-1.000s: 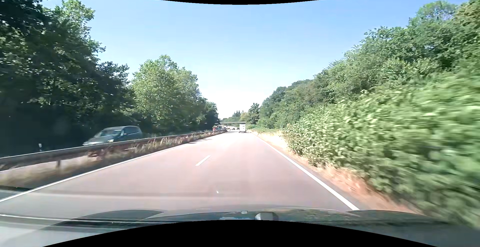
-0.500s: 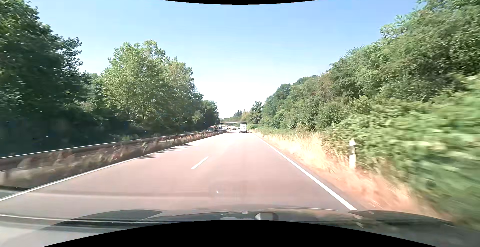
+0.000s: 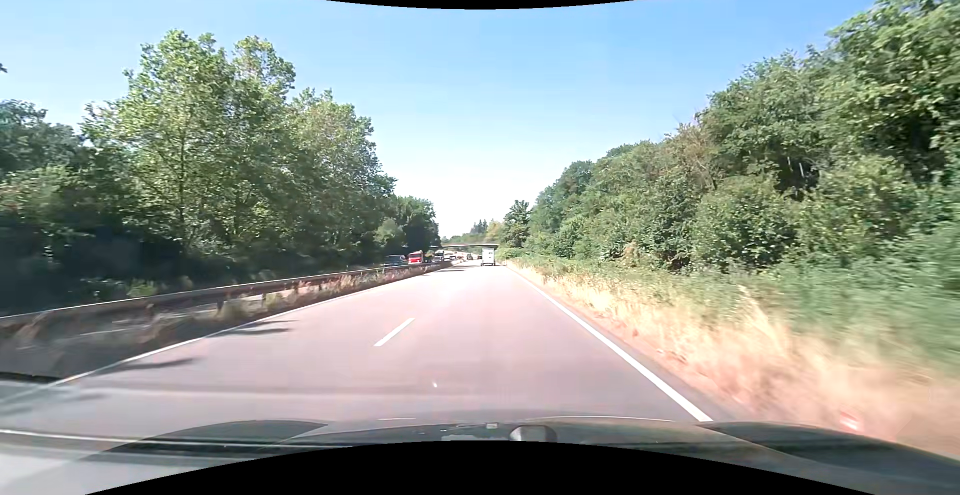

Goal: Follow the waypoints while adhering to traffic rules and regulations

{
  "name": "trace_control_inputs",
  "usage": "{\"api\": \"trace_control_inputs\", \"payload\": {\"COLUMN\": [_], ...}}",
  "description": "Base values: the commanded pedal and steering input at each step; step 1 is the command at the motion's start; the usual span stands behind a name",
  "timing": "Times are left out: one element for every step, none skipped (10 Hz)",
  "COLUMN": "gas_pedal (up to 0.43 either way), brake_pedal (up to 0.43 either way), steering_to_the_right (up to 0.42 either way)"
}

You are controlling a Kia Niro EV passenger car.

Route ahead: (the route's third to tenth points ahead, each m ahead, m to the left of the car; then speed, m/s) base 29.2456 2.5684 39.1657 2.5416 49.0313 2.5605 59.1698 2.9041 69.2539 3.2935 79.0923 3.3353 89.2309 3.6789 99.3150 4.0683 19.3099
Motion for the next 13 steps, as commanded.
{"api": "trace_control_inputs", "payload": {"gas_pedal": [0.118, 0.118, 0.118, 0.118, 0.118, 0.118, 0.118, 0.118, 0.118, 0.118, 0.13, 0.13, 0.13], "brake_pedal": [0.0, 0.0, 0.0, 0.0, 0.0, 0.0, 0.0, 0.0, 0.0, 0.0, 0.0, 0.0, 0.0], "steering_to_the_right": [-0.005, -0.005, -0.005, -0.005, -0.004, -0.004, -0.003, -0.003, -0.003, -0.003, -0.003, -0.003, -0.003]}}
